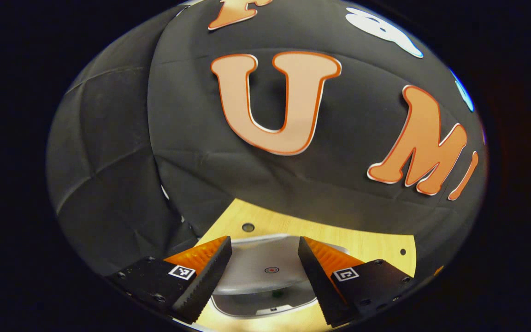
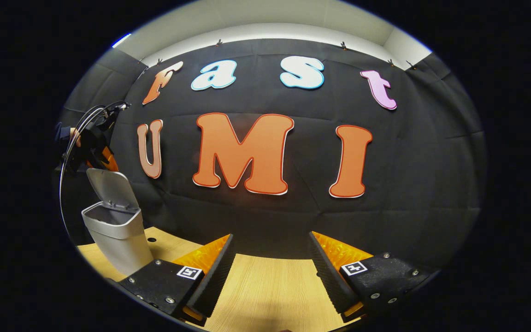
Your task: Press the lid of the desktop garbage bin to open it, pick up the crumpled paper on the desktop and throw it into the bin, then pick up the pop can on the desktop and drop it into the bin, and finally close the garbage bin lid.
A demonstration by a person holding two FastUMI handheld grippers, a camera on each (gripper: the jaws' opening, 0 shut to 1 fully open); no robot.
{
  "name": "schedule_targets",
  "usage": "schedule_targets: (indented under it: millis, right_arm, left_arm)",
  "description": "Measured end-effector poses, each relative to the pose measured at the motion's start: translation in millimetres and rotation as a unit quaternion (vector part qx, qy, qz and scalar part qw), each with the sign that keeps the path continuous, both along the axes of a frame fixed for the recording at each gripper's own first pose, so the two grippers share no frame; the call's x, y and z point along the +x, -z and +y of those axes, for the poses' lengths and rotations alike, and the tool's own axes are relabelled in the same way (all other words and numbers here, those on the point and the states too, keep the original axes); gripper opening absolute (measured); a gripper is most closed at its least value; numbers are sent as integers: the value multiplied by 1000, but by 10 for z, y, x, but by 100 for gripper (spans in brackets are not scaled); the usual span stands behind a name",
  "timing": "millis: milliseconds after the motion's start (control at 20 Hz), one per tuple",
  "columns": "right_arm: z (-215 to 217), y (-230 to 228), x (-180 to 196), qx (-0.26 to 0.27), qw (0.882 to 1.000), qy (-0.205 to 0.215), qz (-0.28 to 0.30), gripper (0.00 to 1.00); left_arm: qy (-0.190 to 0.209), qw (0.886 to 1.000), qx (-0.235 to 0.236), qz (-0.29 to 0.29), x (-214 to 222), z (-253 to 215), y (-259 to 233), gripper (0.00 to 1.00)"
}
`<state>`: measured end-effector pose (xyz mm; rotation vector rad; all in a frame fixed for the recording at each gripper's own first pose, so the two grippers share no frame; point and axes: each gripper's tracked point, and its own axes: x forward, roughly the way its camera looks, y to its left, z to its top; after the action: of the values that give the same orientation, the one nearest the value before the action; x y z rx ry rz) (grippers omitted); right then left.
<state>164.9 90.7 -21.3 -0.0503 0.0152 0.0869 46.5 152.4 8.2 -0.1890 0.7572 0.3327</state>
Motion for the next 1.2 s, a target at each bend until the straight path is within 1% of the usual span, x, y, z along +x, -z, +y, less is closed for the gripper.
schedule_targets:
  millis: [150, 400, 600, 650, 700, 900, 1000, 1100, 1150, 1200]
  right_arm:
    - [-2, 8, 3, 3, 1000, -3, 1, 93]
    - [7, 10, 4, -1, 1000, -6, -2, 93]
    - [10, 35, 2, -1, 1000, -6, 0, 93]
    - [15, 35, -4, -2, 1000, -8, 1, 93]
    - [8, 38, -6, -3, 1000, -8, 0, 93]
    - [0, 47, 1, -3, 1000, -10, 0, 93]
    - [5, 87, 2, -4, 1000, -12, 5, 93]
    - [12, 106, -5, -5, 1000, -14, 7, 93]
    - [15, 104, -11, -6, 1000, -15, 6, 94]
    - [14, 102, -15, -6, 1000, -17, 5, 94]
  left_arm:
    - [6, 997, -34, 69, -261, -141, 263, 93]
    - [9, 990, -60, 131, -462, -223, 540, 95]
    - [27, 984, -49, 172, -589, -277, 690, 95]
    - [36, 982, -43, 178, -614, -282, 725, 93]
    - [42, 981, -41, 186, -654, -285, 753, 95]
    - [56, 973, -40, 222, -759, -312, 856, 95]
    - [77, 971, -31, 224, -734, -293, 873, 96]
    - [105, 965, -24, 241, -760, -319, 864, 95]
    - [115, 963, -20, 241, -739, -300, 886, 99]
    - [119, 961, -20, 249, -752, -309, 918, 97]
